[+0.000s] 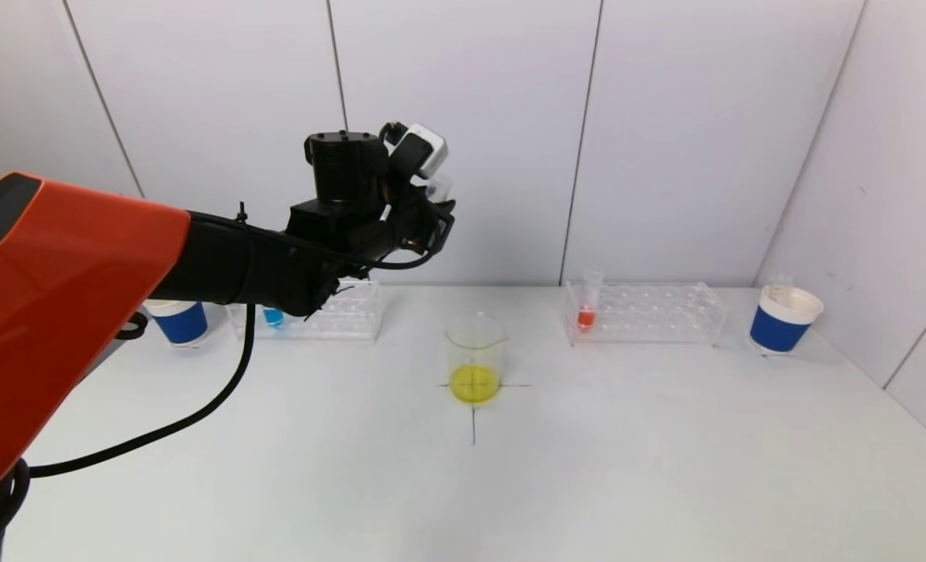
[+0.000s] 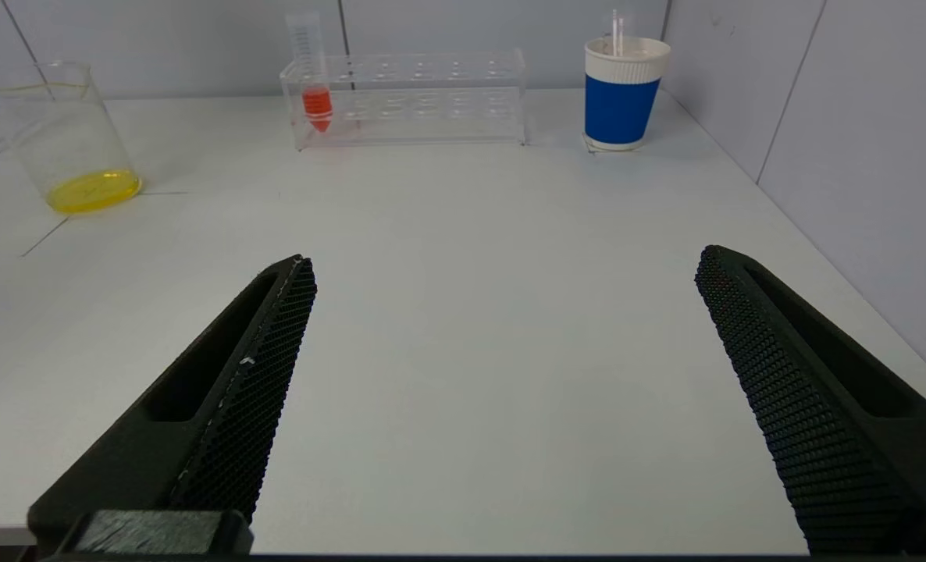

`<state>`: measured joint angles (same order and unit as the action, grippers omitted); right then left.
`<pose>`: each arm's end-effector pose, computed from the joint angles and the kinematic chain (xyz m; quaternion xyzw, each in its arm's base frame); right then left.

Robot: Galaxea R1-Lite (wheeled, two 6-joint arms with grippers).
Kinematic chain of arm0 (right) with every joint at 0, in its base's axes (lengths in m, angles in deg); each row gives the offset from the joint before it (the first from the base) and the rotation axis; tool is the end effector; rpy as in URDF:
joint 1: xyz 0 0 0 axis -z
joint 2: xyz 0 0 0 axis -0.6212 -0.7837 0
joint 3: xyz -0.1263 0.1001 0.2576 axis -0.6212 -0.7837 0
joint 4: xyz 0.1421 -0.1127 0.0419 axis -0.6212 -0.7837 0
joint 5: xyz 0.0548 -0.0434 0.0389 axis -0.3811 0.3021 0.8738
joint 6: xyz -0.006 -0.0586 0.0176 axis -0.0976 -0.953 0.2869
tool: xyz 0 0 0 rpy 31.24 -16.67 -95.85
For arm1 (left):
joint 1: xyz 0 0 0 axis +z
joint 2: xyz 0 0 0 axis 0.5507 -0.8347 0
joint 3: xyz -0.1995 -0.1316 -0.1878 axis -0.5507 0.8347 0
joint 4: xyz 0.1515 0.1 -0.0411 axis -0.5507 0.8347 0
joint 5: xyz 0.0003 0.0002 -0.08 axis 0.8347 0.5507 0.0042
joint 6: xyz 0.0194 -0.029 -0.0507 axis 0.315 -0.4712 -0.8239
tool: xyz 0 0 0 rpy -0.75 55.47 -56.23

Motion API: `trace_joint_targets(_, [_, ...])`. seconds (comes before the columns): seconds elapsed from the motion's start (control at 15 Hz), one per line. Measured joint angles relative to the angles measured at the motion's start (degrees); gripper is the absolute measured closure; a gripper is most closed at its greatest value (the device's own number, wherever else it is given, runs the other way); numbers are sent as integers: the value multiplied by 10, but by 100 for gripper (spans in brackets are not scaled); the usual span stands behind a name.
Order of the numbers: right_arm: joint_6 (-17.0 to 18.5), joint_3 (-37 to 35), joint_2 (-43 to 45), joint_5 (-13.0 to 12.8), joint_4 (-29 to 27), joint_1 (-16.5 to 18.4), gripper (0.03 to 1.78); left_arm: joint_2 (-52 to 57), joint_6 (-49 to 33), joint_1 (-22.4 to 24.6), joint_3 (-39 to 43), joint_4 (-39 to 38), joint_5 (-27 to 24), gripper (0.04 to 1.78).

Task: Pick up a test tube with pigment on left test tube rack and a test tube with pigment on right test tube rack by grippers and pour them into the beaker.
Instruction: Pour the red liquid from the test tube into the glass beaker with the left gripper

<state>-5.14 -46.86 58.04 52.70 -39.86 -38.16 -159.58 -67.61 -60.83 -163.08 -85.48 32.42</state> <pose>0.0074 -0.0013 0.0769 0.0166 -0.0038 -0.0121 0.9998 0.4283 -0.2246 0.2276 0.1794 -0.0404 -0.2516 0.9502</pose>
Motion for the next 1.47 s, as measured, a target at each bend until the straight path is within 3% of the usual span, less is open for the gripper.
trace_joint_targets(0.47, [0,0,0,0,0,0,4,4,67,2,-10,39,-109,135])
trace_joint_targets(0.93, [0,0,0,0,0,0,4,3,175,18,-13,44,-252,135])
trace_joint_targets(1.2, [0,0,0,0,0,0,4,4,232,20,-1,36,-277,135])
trace_joint_targets(1.47, [0,0,0,0,0,0,4,1,255,26,35,-42,-312,135])
